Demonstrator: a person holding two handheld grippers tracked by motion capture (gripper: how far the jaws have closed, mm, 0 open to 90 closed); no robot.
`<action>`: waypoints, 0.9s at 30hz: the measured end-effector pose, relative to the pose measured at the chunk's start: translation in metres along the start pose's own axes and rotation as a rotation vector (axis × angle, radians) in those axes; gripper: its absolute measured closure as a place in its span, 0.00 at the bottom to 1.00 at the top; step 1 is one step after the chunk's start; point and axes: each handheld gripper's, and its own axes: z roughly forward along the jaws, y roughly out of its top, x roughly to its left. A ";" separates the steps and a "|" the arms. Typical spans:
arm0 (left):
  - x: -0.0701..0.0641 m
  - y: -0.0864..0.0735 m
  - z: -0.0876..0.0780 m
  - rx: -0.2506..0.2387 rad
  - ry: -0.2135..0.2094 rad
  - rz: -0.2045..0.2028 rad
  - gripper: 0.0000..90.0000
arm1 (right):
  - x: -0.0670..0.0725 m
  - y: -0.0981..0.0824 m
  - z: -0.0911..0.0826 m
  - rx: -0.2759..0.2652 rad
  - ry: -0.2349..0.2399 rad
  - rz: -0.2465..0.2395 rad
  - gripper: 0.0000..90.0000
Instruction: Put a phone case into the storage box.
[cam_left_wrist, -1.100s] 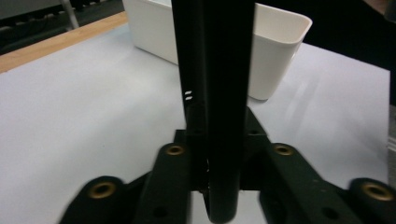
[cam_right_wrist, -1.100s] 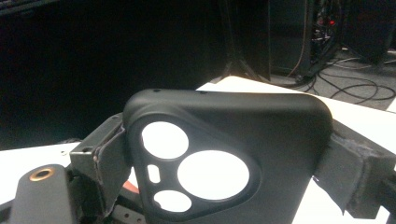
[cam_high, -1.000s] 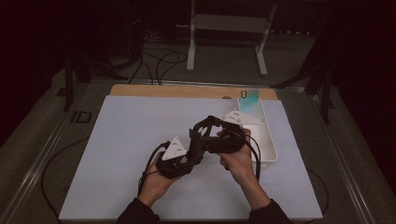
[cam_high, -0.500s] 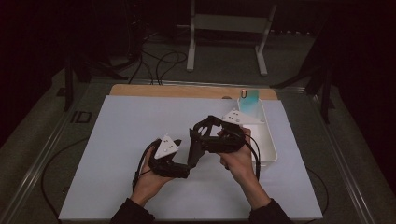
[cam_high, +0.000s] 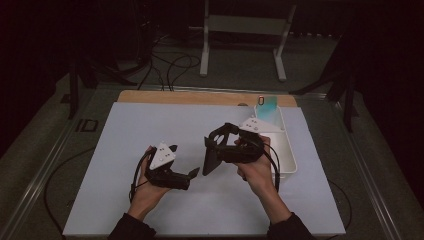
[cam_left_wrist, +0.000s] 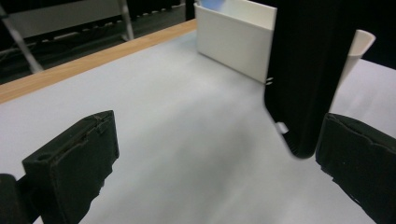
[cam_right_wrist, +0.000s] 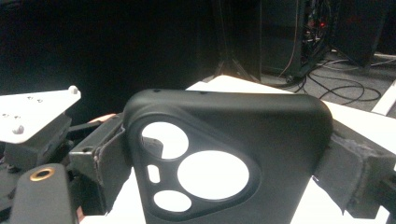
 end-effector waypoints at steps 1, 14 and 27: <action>0.003 -0.002 -0.003 -0.002 0.005 -0.001 0.00 | 0.000 0.000 0.000 -0.001 -0.002 -0.002 0.15; 0.031 -0.030 -0.033 -0.023 0.062 -0.029 0.00 | -0.001 0.001 -0.002 0.002 -0.011 -0.005 0.15; 0.047 -0.068 -0.061 -0.031 0.132 -0.054 0.00 | -0.004 0.003 -0.002 -0.001 -0.015 -0.006 0.15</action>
